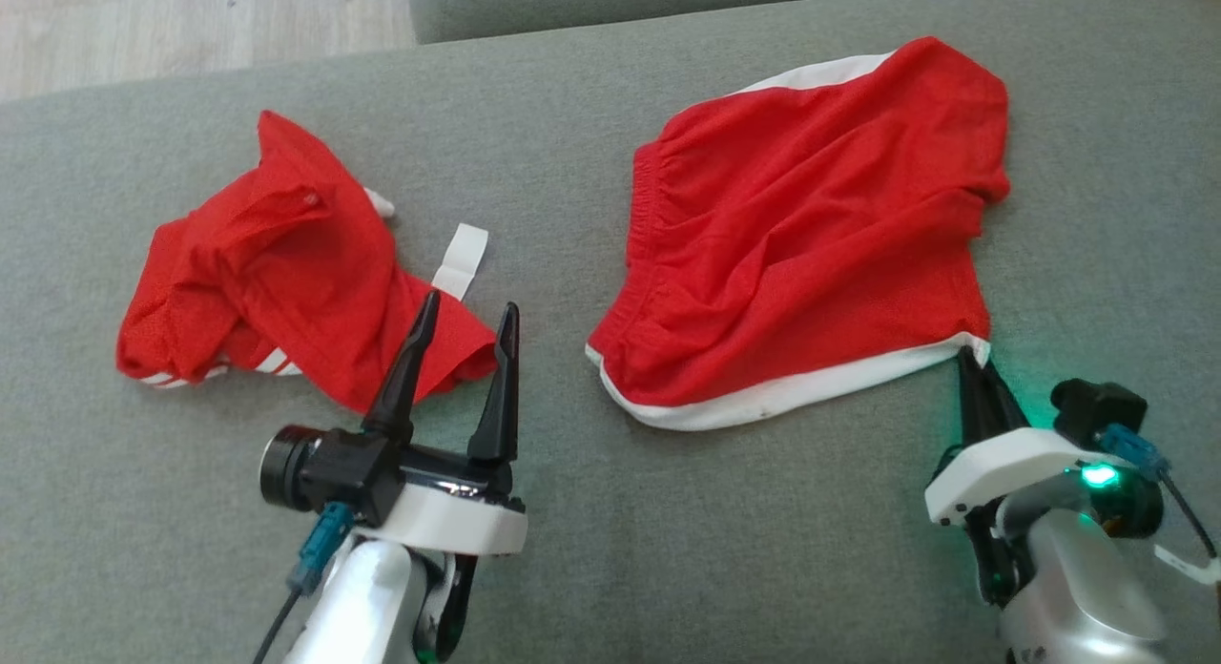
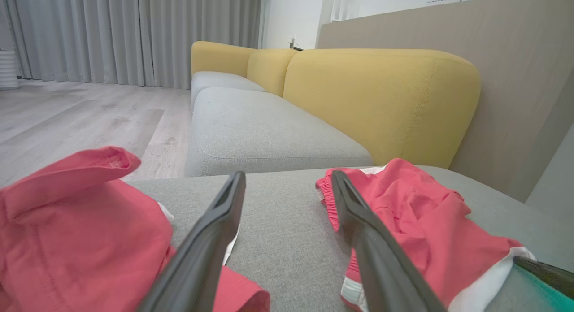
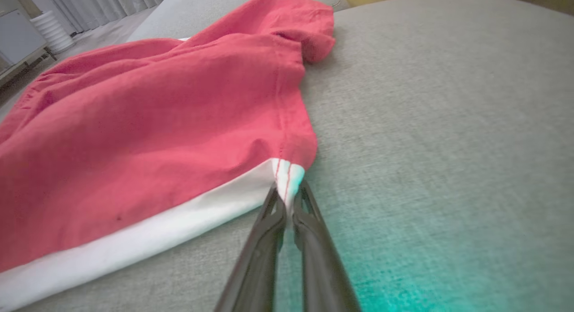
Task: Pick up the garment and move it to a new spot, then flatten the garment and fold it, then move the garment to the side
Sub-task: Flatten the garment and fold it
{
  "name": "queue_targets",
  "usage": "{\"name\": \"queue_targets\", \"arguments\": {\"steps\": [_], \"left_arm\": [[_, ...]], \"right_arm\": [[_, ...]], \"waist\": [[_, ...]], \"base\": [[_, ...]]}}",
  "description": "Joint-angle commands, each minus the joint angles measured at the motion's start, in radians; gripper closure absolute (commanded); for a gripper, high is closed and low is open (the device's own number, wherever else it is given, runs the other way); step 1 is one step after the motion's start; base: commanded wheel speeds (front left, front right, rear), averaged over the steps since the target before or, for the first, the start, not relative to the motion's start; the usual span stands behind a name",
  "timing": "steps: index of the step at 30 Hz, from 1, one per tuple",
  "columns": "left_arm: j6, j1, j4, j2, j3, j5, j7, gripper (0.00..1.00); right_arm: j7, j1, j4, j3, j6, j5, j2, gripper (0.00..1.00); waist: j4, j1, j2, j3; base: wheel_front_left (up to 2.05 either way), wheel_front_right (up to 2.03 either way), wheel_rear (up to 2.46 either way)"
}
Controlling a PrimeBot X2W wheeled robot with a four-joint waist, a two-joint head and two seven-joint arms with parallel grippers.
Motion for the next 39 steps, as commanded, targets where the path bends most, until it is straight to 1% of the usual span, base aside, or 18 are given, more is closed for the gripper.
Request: {"name": "queue_targets", "arguments": {"steps": [1, 5, 8, 11, 15, 19, 25, 30, 39], "left_arm": [[-0.007, -0.040, -0.021, 0.001, 0.030, 0.015, -0.005, 0.00], [-0.008, -0.047, 0.000, 0.011, 0.024, 0.053, -0.005, 0.00], [-0.040, -0.059, 0.043, 0.025, -0.011, 0.085, -0.005, 0.00], [-0.076, -0.084, 0.114, 0.044, -0.074, 0.118, 0.001, 0.00], [-0.100, -0.140, 0.208, 0.067, -0.142, 0.147, 0.050, 0.00], [-0.114, -0.196, 0.278, 0.073, -0.186, 0.129, 0.073, 0.00], [-0.119, -0.271, 0.343, 0.080, -0.244, 0.093, 0.073, 0.00], [-0.120, -0.303, 0.371, 0.096, -0.305, 0.057, 0.069, 0.00], [-0.120, -0.336, 0.374, 0.104, -0.357, 0.004, 0.041, 0.00]], "right_arm": [[-0.018, -0.015, -0.024, 0.005, -0.001, -0.020, -0.002, 1.00], [-0.024, -0.003, -0.048, -0.021, -0.001, -0.051, -0.002, 1.00], [-0.007, 0.011, -0.077, -0.043, -0.001, -0.081, -0.002, 1.00], [0.023, 0.022, -0.105, -0.060, -0.001, -0.104, -0.002, 1.00], [0.053, 0.025, -0.136, -0.072, -0.001, -0.107, -0.002, 1.00], [0.066, 0.021, -0.155, -0.059, -0.001, -0.094, -0.002, 1.00], [0.072, 0.018, -0.167, -0.026, -0.001, -0.073, -0.002, 1.00], [0.073, 0.016, -0.169, -0.014, -0.001, -0.067, -0.002, 1.00], [0.071, 0.014, -0.165, -0.017, -0.001, -0.073, -0.002, 1.00]], "waist": [[-0.008, 0.0000, 0.0000, -0.005], [-0.024, 0.0000, 0.0000, -0.008], [-0.043, 0.0000, 0.0000, -0.004], [-0.060, 0.0000, 0.0000, 0.004], [-0.078, 0.0000, 0.0000, 0.020], [-0.093, 0.0000, 0.0000, 0.036], [-0.111, 0.0000, 0.0000, 0.054], [-0.120, 0.0000, 0.0000, 0.057], [-0.128, 0.0000, 0.0000, 0.051]], "base": [[0.00, 0.00, 0.00], [0.00, 0.00, 0.00], [0.00, 0.00, 0.00], [0.00, 0.00, 0.00], [0.00, 0.00, 0.00], [0.00, 0.00, 0.00], [0.00, 0.00, 0.00], [0.00, 0.00, 0.00], [0.00, 0.00, 0.00]]}}
